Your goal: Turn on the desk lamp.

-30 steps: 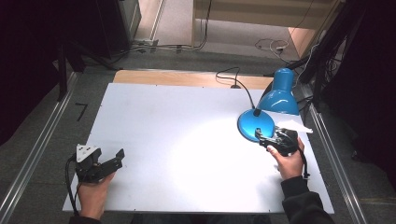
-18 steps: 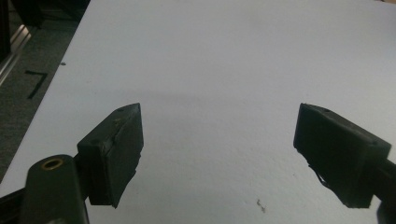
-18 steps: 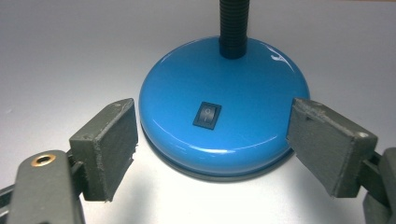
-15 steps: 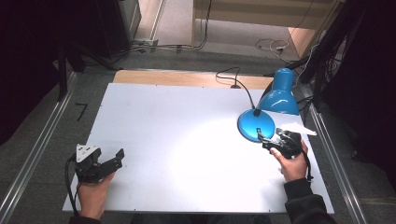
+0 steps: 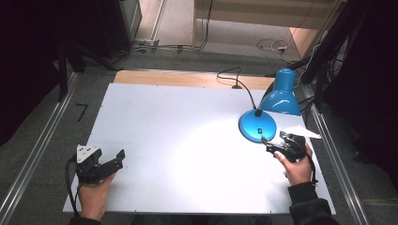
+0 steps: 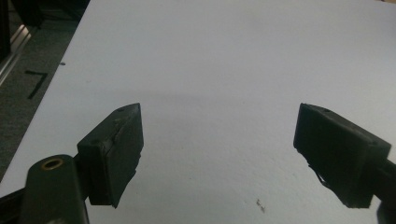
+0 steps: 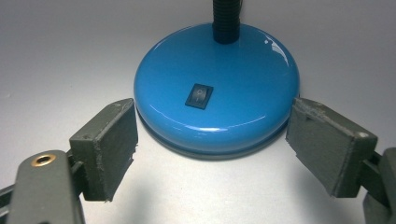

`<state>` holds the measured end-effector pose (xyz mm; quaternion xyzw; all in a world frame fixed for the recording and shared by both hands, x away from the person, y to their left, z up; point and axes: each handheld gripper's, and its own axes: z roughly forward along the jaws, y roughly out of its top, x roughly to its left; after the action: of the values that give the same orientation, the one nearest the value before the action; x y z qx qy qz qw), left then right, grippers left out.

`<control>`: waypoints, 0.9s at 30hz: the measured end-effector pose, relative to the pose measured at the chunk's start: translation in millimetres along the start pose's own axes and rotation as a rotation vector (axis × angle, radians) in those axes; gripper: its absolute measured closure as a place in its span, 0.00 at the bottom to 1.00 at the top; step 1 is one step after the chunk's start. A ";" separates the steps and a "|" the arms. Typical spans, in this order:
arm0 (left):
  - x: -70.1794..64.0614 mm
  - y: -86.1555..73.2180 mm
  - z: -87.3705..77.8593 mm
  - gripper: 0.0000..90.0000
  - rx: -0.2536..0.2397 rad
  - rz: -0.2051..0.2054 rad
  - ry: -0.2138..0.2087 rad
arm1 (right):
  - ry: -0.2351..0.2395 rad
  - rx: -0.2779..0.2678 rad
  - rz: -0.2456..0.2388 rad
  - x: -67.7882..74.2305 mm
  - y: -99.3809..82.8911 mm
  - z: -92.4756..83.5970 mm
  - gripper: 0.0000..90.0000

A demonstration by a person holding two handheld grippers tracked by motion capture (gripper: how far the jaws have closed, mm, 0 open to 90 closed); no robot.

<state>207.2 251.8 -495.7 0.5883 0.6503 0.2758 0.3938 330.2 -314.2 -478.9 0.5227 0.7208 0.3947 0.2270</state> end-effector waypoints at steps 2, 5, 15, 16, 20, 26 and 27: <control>0.0 0.0 0.1 0.18 0.000 0.000 0.001 | 0.001 0.001 0.002 0.0 -0.5 -1.4 0.17; -0.1 0.0 -0.1 0.18 -0.001 0.001 0.001 | 0.002 0.002 -0.001 -0.5 -1.3 -3.5 0.17; -0.3 0.0 0.0 0.18 -0.001 0.001 0.000 | -0.004 0.007 -0.010 -2.6 -5.7 -11.5 0.17; -0.3 0.0 -0.1 0.18 0.000 0.000 0.000 | -0.006 0.009 -0.013 -2.4 -6.2 -12.1 0.17; -0.7 0.0 0.1 0.18 0.000 0.001 0.001 | -0.008 0.015 -0.025 -2.0 -8.1 -14.1 0.17; -1.0 -0.1 0.3 0.18 0.000 -0.001 0.002 | -0.006 0.016 -0.030 -2.1 -10.3 -18.0 0.17; -0.9 -0.1 0.3 0.18 0.000 0.000 0.002 | -0.008 0.017 -0.029 -2.1 -10.7 -18.7 0.17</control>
<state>207.4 250.8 -495.8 0.5881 0.6506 0.2765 0.3930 310.9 -323.8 -476.8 0.5157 0.7306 0.3831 0.2314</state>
